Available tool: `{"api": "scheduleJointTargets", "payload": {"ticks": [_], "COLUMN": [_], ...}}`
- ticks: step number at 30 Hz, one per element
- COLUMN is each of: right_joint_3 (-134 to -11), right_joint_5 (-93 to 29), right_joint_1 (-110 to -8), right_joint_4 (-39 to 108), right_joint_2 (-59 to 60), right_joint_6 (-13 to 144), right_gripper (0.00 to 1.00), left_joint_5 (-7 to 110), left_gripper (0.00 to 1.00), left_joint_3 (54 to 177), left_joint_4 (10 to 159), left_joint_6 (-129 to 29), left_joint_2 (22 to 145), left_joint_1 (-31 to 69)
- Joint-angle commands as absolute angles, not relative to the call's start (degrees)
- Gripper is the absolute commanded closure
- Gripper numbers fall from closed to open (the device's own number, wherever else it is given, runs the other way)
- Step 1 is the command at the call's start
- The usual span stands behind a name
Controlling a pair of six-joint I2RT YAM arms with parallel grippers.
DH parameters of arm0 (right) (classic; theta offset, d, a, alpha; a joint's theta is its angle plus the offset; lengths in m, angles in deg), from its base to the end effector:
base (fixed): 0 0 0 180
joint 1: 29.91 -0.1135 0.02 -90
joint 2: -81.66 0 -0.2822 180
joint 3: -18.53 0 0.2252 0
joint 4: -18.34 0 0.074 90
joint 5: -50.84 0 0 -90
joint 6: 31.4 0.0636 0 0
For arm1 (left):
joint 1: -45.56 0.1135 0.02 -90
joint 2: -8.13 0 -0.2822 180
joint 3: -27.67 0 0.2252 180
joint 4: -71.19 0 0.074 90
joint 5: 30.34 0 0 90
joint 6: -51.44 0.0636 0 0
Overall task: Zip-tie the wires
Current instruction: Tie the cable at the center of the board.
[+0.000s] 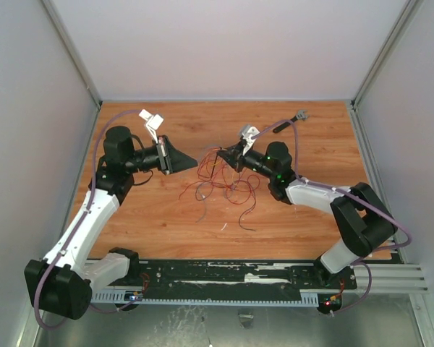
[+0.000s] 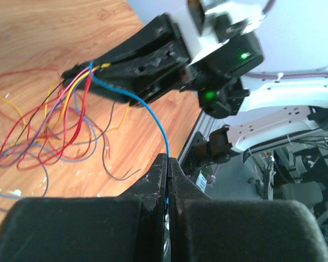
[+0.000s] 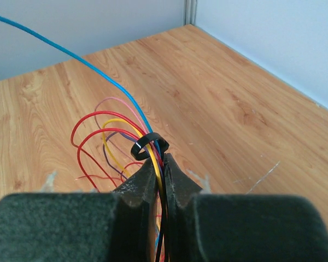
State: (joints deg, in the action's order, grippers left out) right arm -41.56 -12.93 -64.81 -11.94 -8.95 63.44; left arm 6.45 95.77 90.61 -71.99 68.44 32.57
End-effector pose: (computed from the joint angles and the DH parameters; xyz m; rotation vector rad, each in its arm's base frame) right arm 0.2694 0.2222 0.2808 -0.7760 1.4538 0.8951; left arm 0.1962 -0.0975 0.3666 0.3966 1.8677 -1.3816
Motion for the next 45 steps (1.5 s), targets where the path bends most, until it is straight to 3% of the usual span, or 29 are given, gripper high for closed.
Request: {"api": "scheduleJointTargets", "payload": {"ticks": [1, 3, 4, 7, 9, 16, 19, 23, 32, 34, 40, 45], "right_joint_3": [-41.8, -41.8, -41.7, -40.9, -40.3, -39.3, -38.1, -35.2, -33.6, -33.5, -33.5, -33.4], "right_joint_5": [-13.9, -13.7, -13.6, -14.1, -14.5, -16.7, -15.3, -12.5, -9.4, -9.2, -9.6, -10.1], "right_joint_1": [-65.0, -65.0, -65.0, -65.0, -65.0, -65.0, -65.0, -64.8, -65.0, -65.0, -65.0, -65.0], "right_joint_4": [-10.8, -10.1, -9.7, -9.2, -9.5, -7.9, -8.4, -11.8, -13.7, -13.9, -14.1, -14.4], "right_joint_2": [-5.7, -4.7, -4.4, -3.2, -2.4, 0.9, 2.8, 5.7, 7.1, 7.1, 7.3, 7.3], "right_joint_6": [60.4, 59.0, 58.1, 55.7, 54.4, 48.5, 45.6, 42.2, 39.8, 39.7, 39.5, 39.5], "right_gripper": [0.95, 0.95, 0.95, 0.96, 0.96, 0.96, 0.97, 0.97, 0.98, 0.98, 0.98, 0.98], "left_joint_5": [7.4, 7.8, 8.0, 8.6, 9.0, 12.6, 12.8, 9.2, 5.8, 4.8, 3.3, 3.4], "left_gripper": [1.00, 1.00, 0.94, 0.62, 0.49, 0.26, 0.20, 0.18, 0.15, 0.19, 0.48, 0.52], "left_joint_3": [91.6, 90.1, 89.7, 90.1, 91.6, 100.1, 101.1, 101.7, 106.3, 105.9, 102.6, 99.8], "left_joint_4": [91.0, 90.7, 90.7, 90.8, 91.7, 99.8, 95.2, 83.4, 70.7, 66.2, 52.7, 47.5], "left_joint_6": [-71.7, -71.6, -71.5, -71.1, -70.4, -65.8, -70.8, -82.3, -92.5, -95.7, -105.3, -109.1], "left_joint_2": [66.3, 66.0, 66.0, 66.1, 66.4, 66.6, 67.9, 74.4, 89.3, 91.6, 96.1, 97.3], "left_joint_1": [33.1, 33.2, 33.2, 33.4, 33.8, 37.0, 39.0, 39.3, 34.4, 32.5, 29.1, 27.4]}}
